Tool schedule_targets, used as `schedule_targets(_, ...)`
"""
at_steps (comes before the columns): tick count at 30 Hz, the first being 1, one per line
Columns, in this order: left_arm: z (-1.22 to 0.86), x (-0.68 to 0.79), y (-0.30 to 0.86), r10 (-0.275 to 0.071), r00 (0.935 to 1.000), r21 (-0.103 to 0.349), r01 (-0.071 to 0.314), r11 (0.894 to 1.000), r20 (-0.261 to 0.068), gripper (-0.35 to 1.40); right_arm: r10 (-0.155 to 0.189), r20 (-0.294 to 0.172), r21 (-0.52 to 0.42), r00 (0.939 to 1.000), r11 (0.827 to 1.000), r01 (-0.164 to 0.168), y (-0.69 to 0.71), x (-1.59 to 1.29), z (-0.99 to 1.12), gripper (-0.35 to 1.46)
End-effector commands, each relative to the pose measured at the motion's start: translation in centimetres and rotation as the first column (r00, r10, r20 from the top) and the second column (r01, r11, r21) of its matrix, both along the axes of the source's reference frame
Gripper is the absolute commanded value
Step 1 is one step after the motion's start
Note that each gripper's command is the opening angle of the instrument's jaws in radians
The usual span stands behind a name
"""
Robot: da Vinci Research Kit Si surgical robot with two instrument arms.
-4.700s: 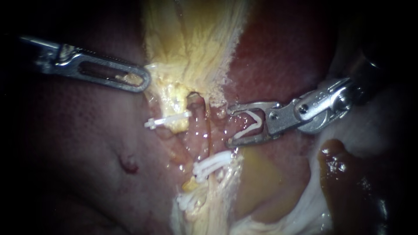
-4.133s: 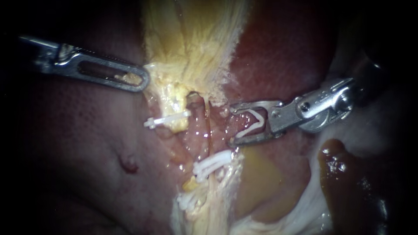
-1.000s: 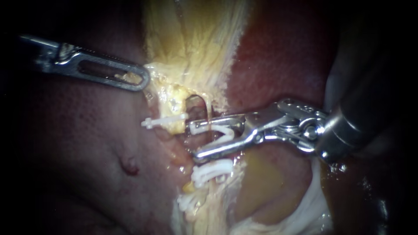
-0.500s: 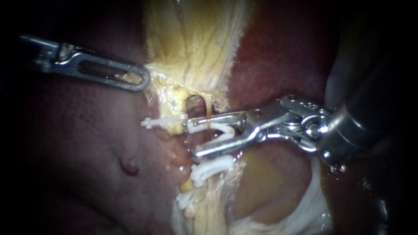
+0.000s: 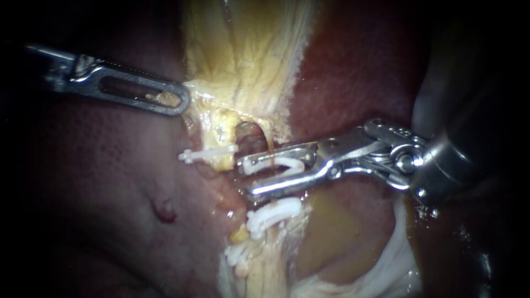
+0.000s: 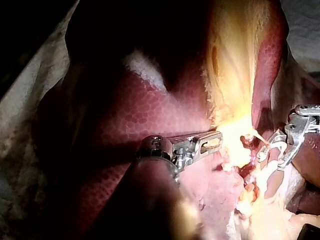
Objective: Clipping third clip right tube
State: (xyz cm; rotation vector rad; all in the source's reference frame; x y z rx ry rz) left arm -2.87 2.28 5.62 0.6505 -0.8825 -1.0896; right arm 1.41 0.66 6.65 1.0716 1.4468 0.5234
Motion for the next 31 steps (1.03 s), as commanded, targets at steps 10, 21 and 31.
schedule_targets(10, 0.01, 0.0, 0.0, 0.0, 1.0, 0.0, 0.0, 1.0, 0.0, -0.35, -0.001, 0.035, -0.006, 0.9994, 1.0, 0.002, 0.02, -0.06, 0.0, -0.35)
schedule_targets(21, 0.01, 0.0, 0.0, 0.0, 1.0, 0.0, 0.0, 1.0, 0.0, -0.35, -0.06, 0.091, 0.051, 0.9941, 0.997, 0.055, 0.01, -0.11, -0.02, -0.35)
schedule_targets(31, 0.01, 0.0, 0.0, 0.0, 1.0, 0.0, 0.0, 1.0, 0.0, -0.35, -0.06, 0.091, 0.051, 0.9941, 0.997, 0.055, 0.02, -0.11, 0.0, -0.35)
